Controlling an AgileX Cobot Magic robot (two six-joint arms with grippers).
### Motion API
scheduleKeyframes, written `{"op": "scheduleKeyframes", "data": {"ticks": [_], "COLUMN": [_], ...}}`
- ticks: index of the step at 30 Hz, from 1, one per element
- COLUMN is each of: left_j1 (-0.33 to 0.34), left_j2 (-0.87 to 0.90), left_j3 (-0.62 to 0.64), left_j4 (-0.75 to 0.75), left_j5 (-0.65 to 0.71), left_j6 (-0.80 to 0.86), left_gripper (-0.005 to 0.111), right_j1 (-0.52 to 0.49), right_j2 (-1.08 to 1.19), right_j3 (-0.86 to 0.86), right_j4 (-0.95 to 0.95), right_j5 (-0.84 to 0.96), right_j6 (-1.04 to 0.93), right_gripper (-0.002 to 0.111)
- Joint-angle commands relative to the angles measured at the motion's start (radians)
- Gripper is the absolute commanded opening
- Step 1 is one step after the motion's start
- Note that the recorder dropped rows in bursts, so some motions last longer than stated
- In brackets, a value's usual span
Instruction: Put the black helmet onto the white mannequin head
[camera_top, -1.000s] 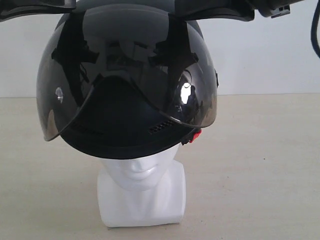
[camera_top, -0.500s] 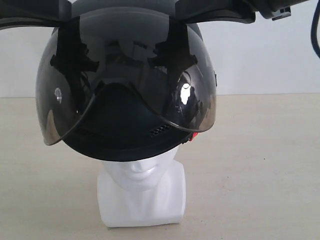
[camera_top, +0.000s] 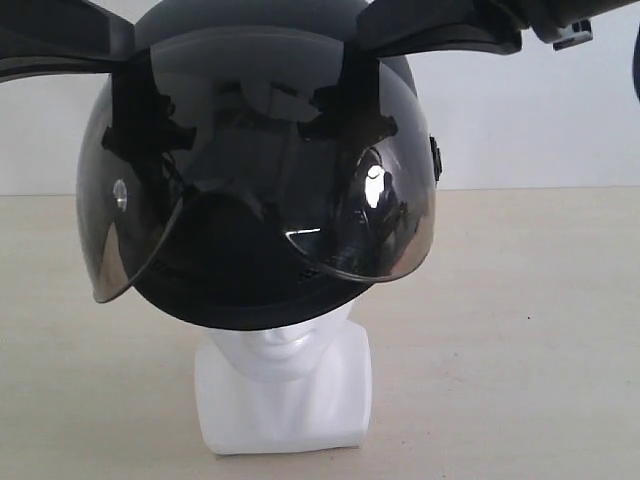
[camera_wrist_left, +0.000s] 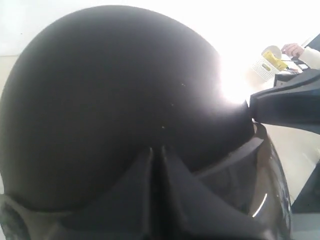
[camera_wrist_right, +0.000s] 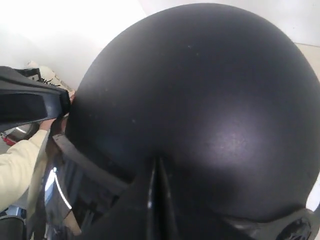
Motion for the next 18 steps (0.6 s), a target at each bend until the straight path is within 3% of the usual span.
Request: {"op": "scheduleKeyframes", "data": {"ticks": [1, 18], "left_j1": [-0.007, -0.007], "left_j2": [0.013, 0.01], "left_j3": [0.024, 0.027], "left_j4": [0.029, 0.009], "left_j5": [0.028, 0.125], "left_j6": [-0.006, -0.006], "left_gripper": [0.004, 0.004], "right_j1": [0.002, 0.002], "right_j2": [-0.001, -0.03], "right_j3": [0.052, 0.179], "right_j4": [-0.033, -0.023], "right_j5": [0.071, -0.003], "right_j6": [0.008, 0.002], "right_gripper": [0.0, 0.0]}}
